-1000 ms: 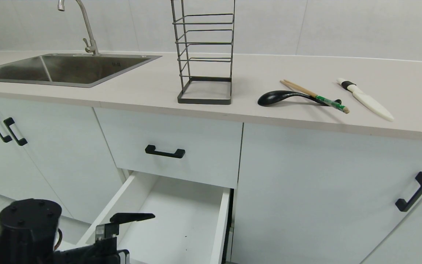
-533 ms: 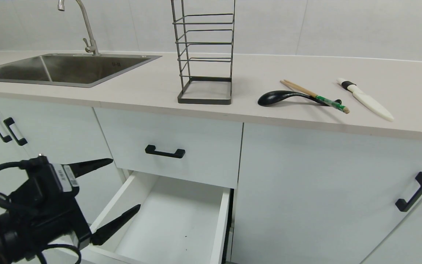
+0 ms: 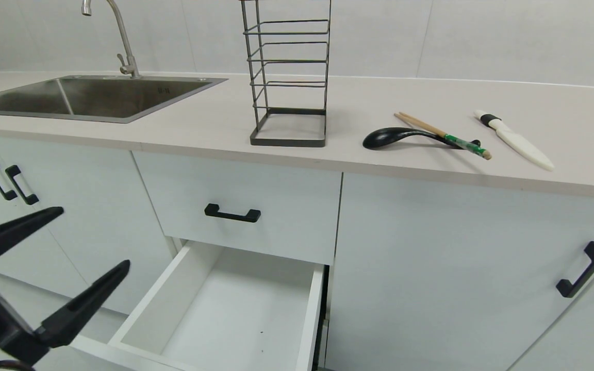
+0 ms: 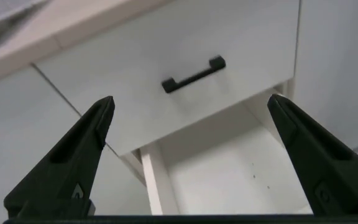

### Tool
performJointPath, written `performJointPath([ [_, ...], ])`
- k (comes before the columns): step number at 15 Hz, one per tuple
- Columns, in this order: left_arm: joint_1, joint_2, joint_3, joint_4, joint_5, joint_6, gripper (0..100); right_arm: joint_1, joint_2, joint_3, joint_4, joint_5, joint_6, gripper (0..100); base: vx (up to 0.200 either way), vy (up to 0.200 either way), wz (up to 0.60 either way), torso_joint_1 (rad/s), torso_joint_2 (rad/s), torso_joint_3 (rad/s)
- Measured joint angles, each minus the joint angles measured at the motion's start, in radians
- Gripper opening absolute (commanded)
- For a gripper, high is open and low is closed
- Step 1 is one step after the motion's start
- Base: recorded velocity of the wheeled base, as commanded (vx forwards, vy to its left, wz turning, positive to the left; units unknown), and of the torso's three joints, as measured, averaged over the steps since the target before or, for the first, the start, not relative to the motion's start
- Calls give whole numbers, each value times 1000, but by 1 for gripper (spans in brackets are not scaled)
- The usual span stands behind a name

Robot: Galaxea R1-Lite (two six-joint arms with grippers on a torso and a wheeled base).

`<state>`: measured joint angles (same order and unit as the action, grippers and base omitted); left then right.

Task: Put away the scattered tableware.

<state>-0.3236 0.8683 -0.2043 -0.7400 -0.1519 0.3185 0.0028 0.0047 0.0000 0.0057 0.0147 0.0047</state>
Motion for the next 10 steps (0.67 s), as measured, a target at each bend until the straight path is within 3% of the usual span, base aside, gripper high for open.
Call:
performJointPath([
  [3, 17, -190, 2, 47, 143, -28, 100, 0, 0, 0, 0, 0, 0, 0, 0, 0, 0, 0, 0, 0],
  [5, 57, -314, -17, 154, 203, -36, 100, 0, 0, 0, 0, 0, 0, 0, 0, 0, 0, 0, 0, 0],
  [8, 179, -432, -38, 295, 204, -44, 100, 0, 0, 0, 0, 0, 0, 0, 0, 0, 0, 0, 0, 0],
  [10, 214, -493, -46, 372, 193, -119, 100, 0, 0, 0, 0, 0, 0, 0, 0, 0, 0, 0, 0, 0],
])
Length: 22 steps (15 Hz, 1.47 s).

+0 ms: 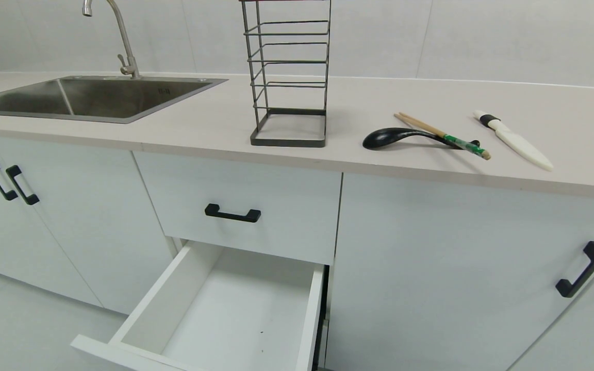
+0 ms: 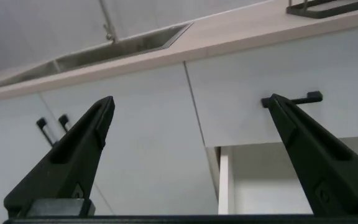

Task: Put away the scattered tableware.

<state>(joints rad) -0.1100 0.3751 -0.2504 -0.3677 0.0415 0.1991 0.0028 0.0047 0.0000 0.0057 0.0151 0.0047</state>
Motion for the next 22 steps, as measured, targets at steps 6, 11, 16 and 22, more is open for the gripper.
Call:
performJointPath([
  [6, 46, -179, 100, 37, -20, -79, 100, 0, 0, 0, 0, 0, 0, 0, 0, 0, 0, 0, 0, 0],
  [11, 95, -318, 234, 159, -62, -73, 100, 0, 0, 0, 0, 0, 0, 0, 0, 0, 0, 0, 0, 0],
  [16, 110, -372, 248, 371, -73, -176, 100, 0, 0, 0, 0, 0, 0, 0, 0, 0, 0, 0, 0, 0],
  [22, 108, -376, 250, 367, -111, -163, 100, 0, 0, 0, 0, 0, 0, 0, 0, 0, 0, 0, 0, 0],
])
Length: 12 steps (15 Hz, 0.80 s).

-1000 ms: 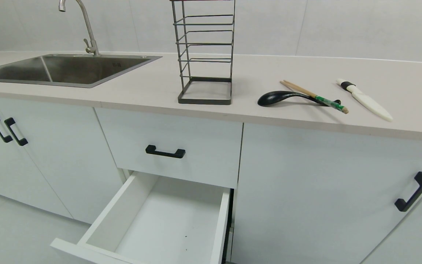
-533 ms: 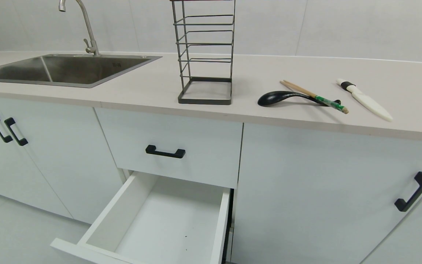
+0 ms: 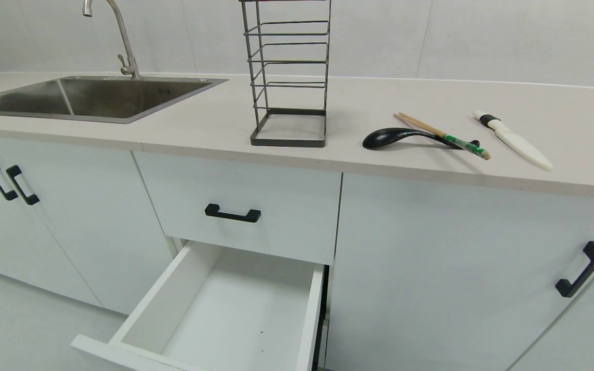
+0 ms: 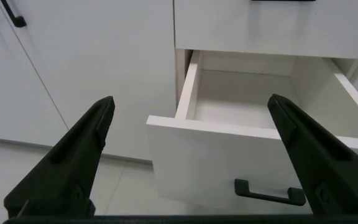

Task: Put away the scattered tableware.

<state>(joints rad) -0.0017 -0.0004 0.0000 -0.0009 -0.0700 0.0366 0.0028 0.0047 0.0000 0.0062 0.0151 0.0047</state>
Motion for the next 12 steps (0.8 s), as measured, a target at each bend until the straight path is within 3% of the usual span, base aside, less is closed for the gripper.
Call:
performJointPath([
  [6, 0, 0, 0, 1, 3, -15, 100, 0, 0, 0, 0, 0, 0, 0, 0, 0, 0, 0, 0, 0],
  [9, 1, 0, 0, 1, 12, -26, 100, 0, 0, 0, 0, 0, 0, 0, 200, 0, 0, 1, 1, 7],
  [12, 1, 0, 0, 1, 12, -26, 100, 0, 0, 0, 0, 0, 0, 0, 0, 0, 0, 0, 0, 0],
])
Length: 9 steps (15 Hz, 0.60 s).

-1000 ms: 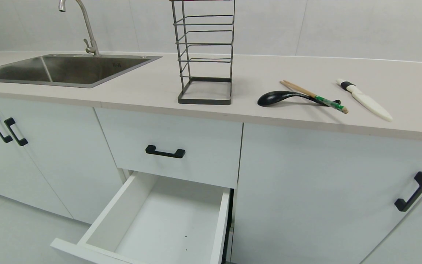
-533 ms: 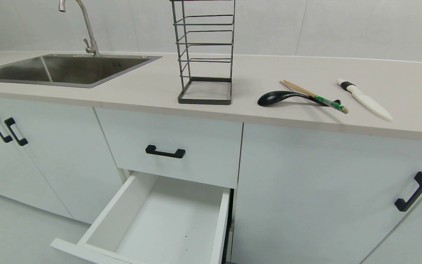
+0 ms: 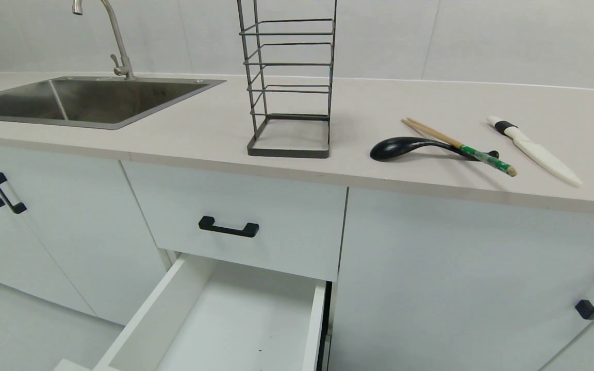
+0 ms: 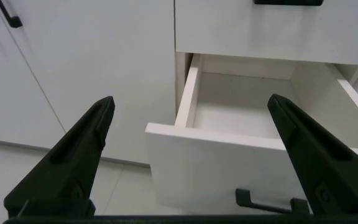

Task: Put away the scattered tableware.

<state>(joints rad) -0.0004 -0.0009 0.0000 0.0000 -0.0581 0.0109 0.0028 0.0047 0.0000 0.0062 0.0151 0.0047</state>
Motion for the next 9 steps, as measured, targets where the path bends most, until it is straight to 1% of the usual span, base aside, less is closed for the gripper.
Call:
performJointPath([
  [9, 0, 0, 0, 0, 0, 0, 100, 0, 0, 0, 0, 0, 0, 0, 0, 0, 0, 0, 0, 0],
])
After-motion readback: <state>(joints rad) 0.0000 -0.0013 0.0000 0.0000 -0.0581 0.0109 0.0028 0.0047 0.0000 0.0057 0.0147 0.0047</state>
